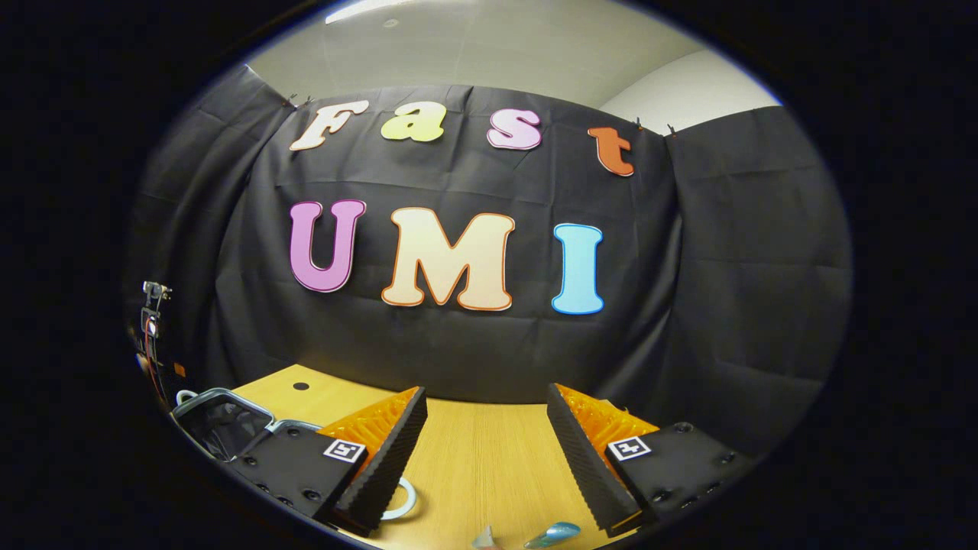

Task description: First open the suitcase, pack the skin care products into it, and then close the suitcase.

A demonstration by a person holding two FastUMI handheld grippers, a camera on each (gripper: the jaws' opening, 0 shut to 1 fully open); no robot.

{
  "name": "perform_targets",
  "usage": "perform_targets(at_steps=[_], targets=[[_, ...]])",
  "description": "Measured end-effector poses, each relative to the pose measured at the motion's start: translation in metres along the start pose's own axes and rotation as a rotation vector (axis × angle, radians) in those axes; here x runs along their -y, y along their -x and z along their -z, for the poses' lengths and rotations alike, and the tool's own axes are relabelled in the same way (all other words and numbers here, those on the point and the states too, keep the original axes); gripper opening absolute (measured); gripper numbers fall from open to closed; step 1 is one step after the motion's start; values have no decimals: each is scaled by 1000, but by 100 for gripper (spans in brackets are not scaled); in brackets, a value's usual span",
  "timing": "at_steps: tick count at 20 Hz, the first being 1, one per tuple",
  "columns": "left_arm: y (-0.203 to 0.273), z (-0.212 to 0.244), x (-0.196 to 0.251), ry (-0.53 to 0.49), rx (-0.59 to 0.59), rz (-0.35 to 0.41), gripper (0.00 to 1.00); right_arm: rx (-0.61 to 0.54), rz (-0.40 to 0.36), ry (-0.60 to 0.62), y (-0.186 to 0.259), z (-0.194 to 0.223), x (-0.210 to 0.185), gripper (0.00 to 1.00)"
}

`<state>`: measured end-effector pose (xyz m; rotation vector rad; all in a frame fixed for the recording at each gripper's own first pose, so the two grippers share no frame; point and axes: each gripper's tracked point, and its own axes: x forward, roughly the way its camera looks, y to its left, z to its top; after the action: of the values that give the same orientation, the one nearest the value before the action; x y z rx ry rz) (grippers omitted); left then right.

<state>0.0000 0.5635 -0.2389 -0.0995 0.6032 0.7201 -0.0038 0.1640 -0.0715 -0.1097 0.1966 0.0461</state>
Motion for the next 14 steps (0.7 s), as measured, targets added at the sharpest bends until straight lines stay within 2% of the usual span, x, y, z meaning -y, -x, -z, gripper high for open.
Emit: perform_targets(at_steps=[1, 3, 6, 9, 10, 11, 14], targets=[[16, -15, 3, 7, 55, -4, 95, 5, -3, -2, 0, 0, 8, 96], [52, -42, 15, 25, 154, 12, 92, 22, -4, -12, 1, -6, 25, 99], [128, -85, 38, 35, 278, 67, 93, 50, -15, -26, 3, -14, 47, 99], [197, -116, 68, 52, 354, 147, 94, 68, -26, -39, 6, -18, 68, 99], [217, -123, 78, 51, 378, 171, 91, 74, -30, -44, 8, -19, 75, 99], [236, -130, 90, 45, 399, 195, 94, 77, -35, -47, 9, -18, 82, 99], [276, -131, 120, 29, 441, 248, 91, 84, -46, -51, 13, -20, 99, 99]])
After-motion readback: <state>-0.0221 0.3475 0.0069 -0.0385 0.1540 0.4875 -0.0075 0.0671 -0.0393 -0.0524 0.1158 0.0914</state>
